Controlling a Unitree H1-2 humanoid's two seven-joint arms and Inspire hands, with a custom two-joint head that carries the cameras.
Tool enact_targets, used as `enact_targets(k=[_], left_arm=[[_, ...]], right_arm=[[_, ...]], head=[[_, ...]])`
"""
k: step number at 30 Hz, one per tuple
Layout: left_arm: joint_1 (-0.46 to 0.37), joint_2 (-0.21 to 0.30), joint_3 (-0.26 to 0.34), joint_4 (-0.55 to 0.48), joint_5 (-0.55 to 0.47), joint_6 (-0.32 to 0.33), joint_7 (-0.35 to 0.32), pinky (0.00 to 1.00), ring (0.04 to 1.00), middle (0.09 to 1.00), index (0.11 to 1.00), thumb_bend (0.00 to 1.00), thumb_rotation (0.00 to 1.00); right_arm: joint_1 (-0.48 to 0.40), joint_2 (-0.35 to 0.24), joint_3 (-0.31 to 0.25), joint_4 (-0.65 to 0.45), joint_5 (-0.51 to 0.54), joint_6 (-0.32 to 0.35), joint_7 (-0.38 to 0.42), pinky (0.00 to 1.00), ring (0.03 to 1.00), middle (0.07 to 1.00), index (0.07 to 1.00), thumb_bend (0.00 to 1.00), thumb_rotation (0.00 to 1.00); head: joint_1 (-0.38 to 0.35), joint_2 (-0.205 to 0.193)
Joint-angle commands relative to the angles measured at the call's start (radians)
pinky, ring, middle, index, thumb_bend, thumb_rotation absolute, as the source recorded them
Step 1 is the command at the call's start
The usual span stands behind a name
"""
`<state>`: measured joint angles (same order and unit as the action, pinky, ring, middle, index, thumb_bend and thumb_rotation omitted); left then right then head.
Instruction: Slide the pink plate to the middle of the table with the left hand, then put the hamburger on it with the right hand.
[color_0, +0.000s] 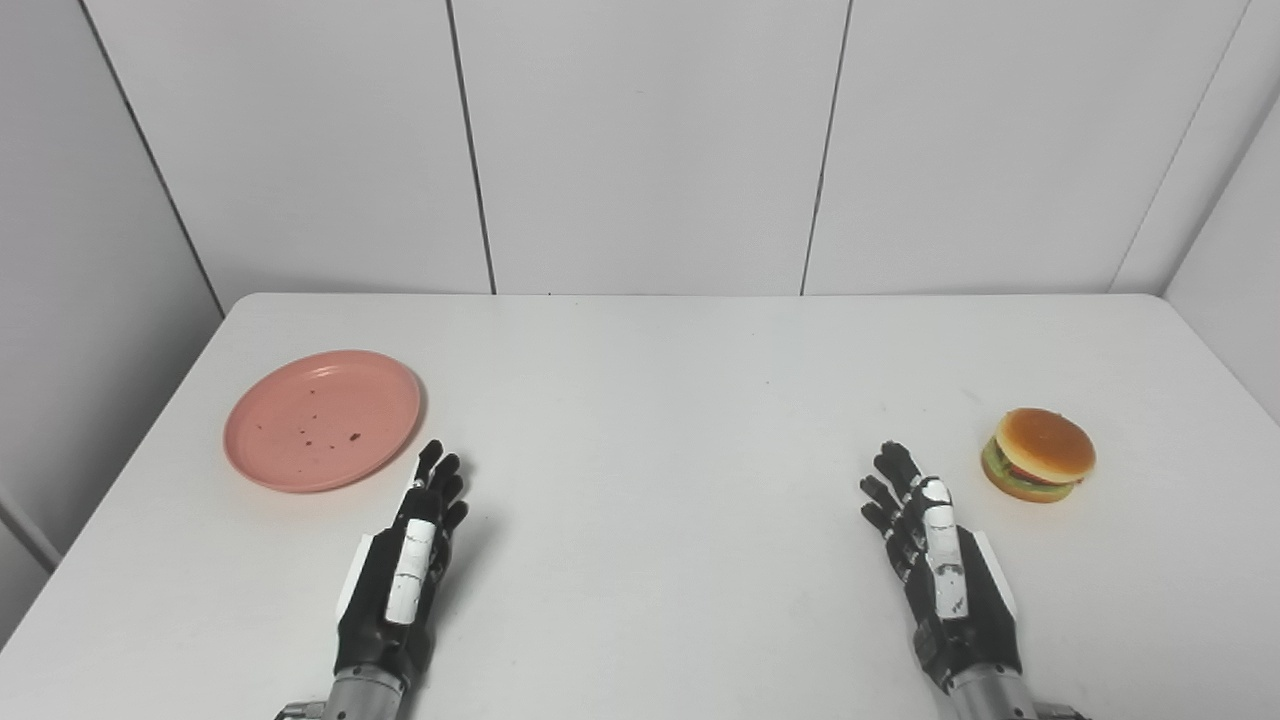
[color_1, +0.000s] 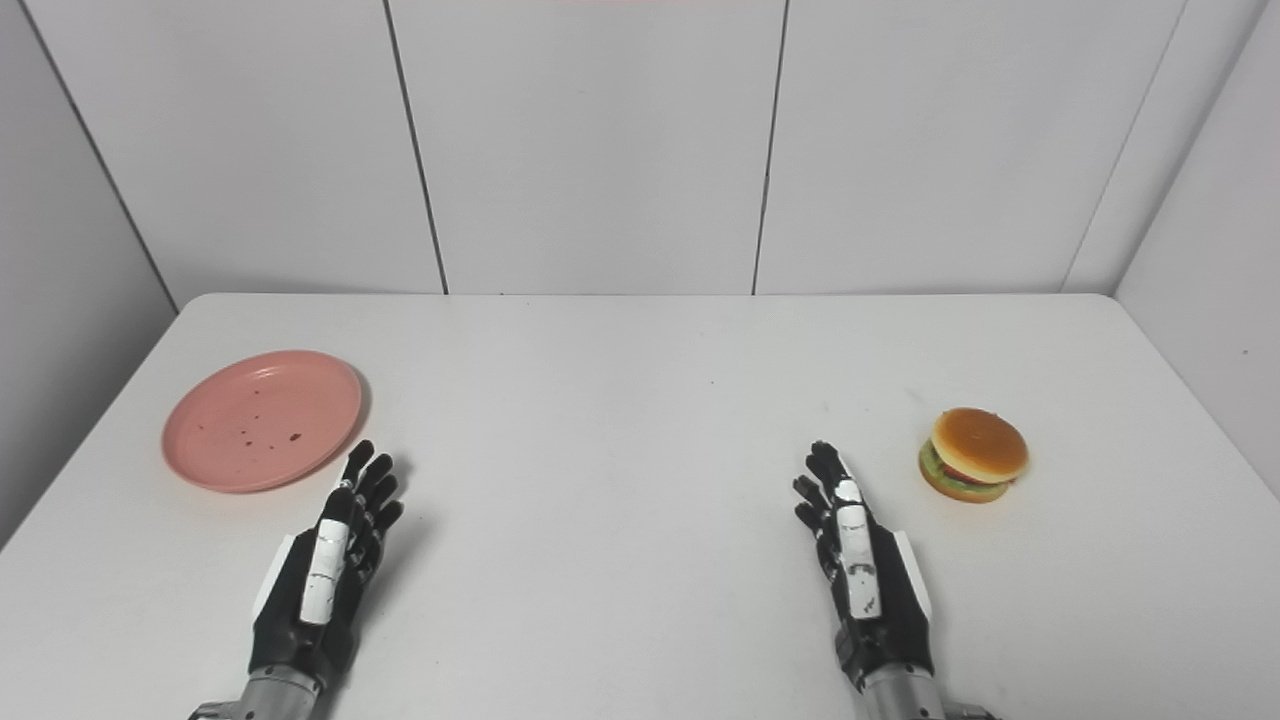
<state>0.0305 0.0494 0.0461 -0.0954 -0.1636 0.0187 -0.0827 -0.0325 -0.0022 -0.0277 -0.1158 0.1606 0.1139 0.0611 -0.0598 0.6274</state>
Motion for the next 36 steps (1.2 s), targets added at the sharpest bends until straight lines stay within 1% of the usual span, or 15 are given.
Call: enact_targets(k=[1,9,17,19,22,23,26,27,29,30,31,36], left_arm=[[-0.026,0.000,0.000,-0.012,0.013,-0.014,0.006,1.00,1.000,0.987,1.000,0.92,0.91],[-0.025,0.001,0.000,-0.013,0.009,-0.008,0.001,1.00,1.000,0.987,1.000,0.93,0.90],[-0.029,-0.003,-0.004,0.015,0.014,-0.029,0.000,1.00,1.000,0.988,1.000,0.92,0.90],[-0.032,-0.007,-0.008,0.043,0.022,-0.049,0.002,1.00,1.000,0.985,1.000,0.92,0.90],[-0.032,-0.016,-0.015,0.074,0.033,-0.071,0.006,1.00,1.000,0.982,1.000,0.92,0.90],[-0.034,-0.022,-0.018,0.086,0.040,-0.080,0.010,1.00,1.000,0.981,1.000,0.92,0.90],[-0.037,-0.035,-0.026,0.109,0.064,-0.099,0.020,1.00,1.000,0.979,1.000,0.94,0.91],[-0.039,-0.041,-0.029,0.119,0.071,-0.106,0.023,1.00,1.000,0.979,1.000,0.95,0.91],[-0.043,-0.052,-0.032,0.135,0.081,-0.119,0.030,1.00,1.000,0.979,0.997,0.95,0.90],[-0.045,-0.057,-0.033,0.142,0.085,-0.124,0.033,1.00,1.000,0.980,0.997,0.95,0.90],[-0.046,-0.061,-0.034,0.146,0.088,-0.128,0.035,1.00,1.000,0.981,0.998,0.95,0.90],[-0.049,-0.075,-0.040,0.171,0.105,-0.155,0.044,1.00,1.000,0.983,1.000,0.90,0.91]], right_arm=[[-0.020,-0.002,0.001,-0.014,0.006,-0.025,0.009,0.94,0.924,0.946,0.923,0.83,1.00],[-0.021,-0.003,0.001,-0.010,0.007,-0.029,0.012,0.94,0.923,0.947,0.923,0.83,1.00],[-0.023,-0.006,-0.004,0.010,0.011,-0.036,0.017,0.95,0.924,0.947,0.925,0.84,1.00],[-0.023,-0.010,-0.008,0.030,0.015,-0.050,0.022,0.95,0.927,0.950,0.929,0.83,1.00],[-0.024,-0.020,-0.013,0.064,0.018,-0.078,0.033,0.95,0.931,0.954,0.936,0.83,1.00],[-0.026,-0.024,-0.017,0.079,0.022,-0.088,0.037,0.95,0.932,0.954,0.936,0.83,1.00],[-0.028,-0.034,-0.025,0.110,0.036,-0.111,0.051,0.96,0.934,0.958,0.940,0.85,1.00],[-0.031,-0.039,-0.029,0.124,0.041,-0.120,0.057,0.96,0.936,0.960,0.945,0.85,1.00],[-0.034,-0.048,-0.034,0.147,0.049,-0.137,0.066,0.96,0.933,0.960,0.950,0.85,1.00],[-0.036,-0.053,-0.036,0.157,0.053,-0.145,0.071,0.96,0.930,0.958,0.951,0.85,1.00],[-0.036,-0.056,-0.038,0.164,0.057,-0.151,0.074,0.96,0.927,0.957,0.951,0.85,1.00],[-0.040,-0.070,-0.044,0.201,0.076,-0.180,0.092,0.96,0.923,0.959,0.951,0.84,1.00]], head=[[0.001,0.000],[0.001,-0.001],[0.011,-0.027],[0.039,-0.067],[0.072,-0.099],[0.093,-0.117],[0.114,-0.136],[0.129,-0.151],[0.135,-0.158],[0.142,-0.167],[0.142,-0.167],[0.165,-0.190]])
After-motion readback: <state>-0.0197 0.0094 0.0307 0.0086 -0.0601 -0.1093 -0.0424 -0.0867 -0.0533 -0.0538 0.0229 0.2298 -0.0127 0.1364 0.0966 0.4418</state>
